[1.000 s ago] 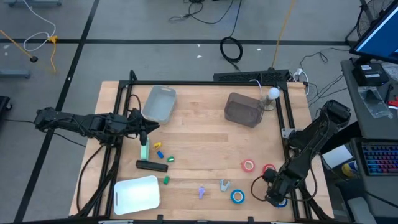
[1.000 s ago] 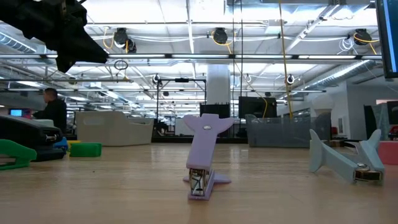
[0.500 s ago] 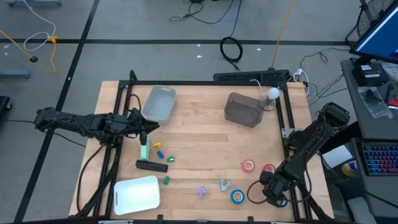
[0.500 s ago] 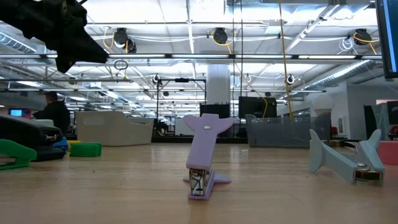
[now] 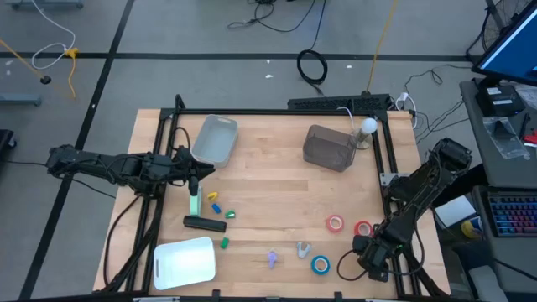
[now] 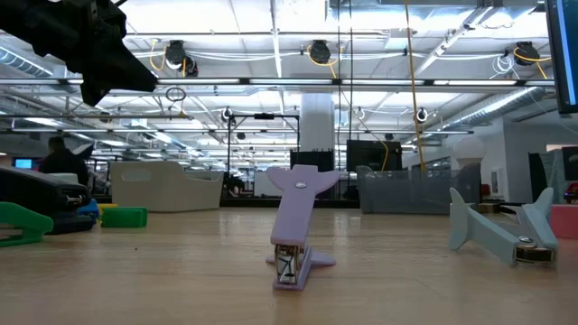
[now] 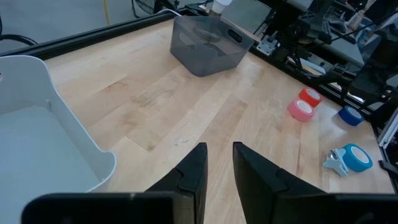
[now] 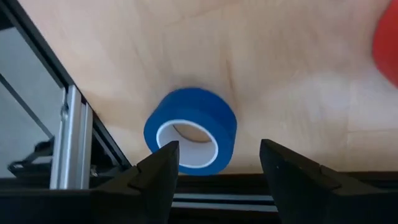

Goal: Pick and place Stapler, Stapler remover, tape
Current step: Put the blue tape into the gray bin

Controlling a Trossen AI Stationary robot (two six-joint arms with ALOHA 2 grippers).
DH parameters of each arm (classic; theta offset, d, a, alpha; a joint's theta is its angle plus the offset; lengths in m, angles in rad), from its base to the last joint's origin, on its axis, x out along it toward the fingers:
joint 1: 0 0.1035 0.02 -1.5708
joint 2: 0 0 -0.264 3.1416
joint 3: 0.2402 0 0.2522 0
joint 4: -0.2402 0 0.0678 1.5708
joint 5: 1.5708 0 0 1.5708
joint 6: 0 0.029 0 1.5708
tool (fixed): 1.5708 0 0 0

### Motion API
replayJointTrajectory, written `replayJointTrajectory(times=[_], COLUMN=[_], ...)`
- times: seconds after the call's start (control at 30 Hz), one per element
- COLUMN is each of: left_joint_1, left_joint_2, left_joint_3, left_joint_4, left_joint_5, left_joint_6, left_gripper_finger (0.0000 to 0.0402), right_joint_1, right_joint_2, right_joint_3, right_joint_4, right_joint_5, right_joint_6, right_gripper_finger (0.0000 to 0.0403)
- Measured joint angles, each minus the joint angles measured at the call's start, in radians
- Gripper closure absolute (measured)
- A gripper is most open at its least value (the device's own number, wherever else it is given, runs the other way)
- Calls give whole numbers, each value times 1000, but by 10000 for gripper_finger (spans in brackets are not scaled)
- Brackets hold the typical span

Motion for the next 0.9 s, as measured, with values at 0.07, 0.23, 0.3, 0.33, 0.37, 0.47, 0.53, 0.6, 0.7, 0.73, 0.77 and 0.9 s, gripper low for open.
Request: replayJointTrajectory(times=[0.07, 0.23, 0.3, 0.33, 0.37, 0.47, 0.53, 0.6, 0.7, 0.73, 0.77, 0.9], left_joint_1=[0, 0, 0, 0, 0, 0, 0, 0, 0, 0, 0, 0], left_joint_2=[0, 0, 0, 0, 0, 0, 0, 0, 0, 0, 0, 0], left_joint_3=[0, 0, 0, 0, 0, 0, 0, 0, 0, 0, 0, 0], left_joint_4=[0, -1, -1, -1, -1, -1, -2, -1, 0, 0, 0, 0], left_joint_5=[0, 0, 0, 0, 0, 0, 0, 0, 0, 0, 0, 0], left_joint_6=[1, 4, 4, 4, 4, 4, 4, 4, -1, -2, -4, -5], left_gripper_finger=[323, 323, 323, 323, 323, 323, 323, 323, 323, 323, 323, 323], right_joint_1=[9, 13, 13, 13, 13, 13, 13, 13, 13, 13, 13, 12], right_joint_2=[0, 8, 22, 30, 37, 54, 56, 55, 55, 55, 55, 53], right_joint_3=[0, 0, -1, -4, -10, -34, -53, -65, -79, -85, -89, -106], right_joint_4=[7, 18, 20, 26, 30, 31, 41, 54, 73, 87, 98, 119], right_joint_5=[0, 2, 2, 1, 1, 1, -2, -3, -7, -6, -6, -9], right_joint_6=[-10, -73, -97, -103, -105, -105, -105, -106, -104, -103, -102, -97], right_gripper_finger=[183, 183, 183, 183, 183, 183, 183, 183, 188, 191, 196, 224])
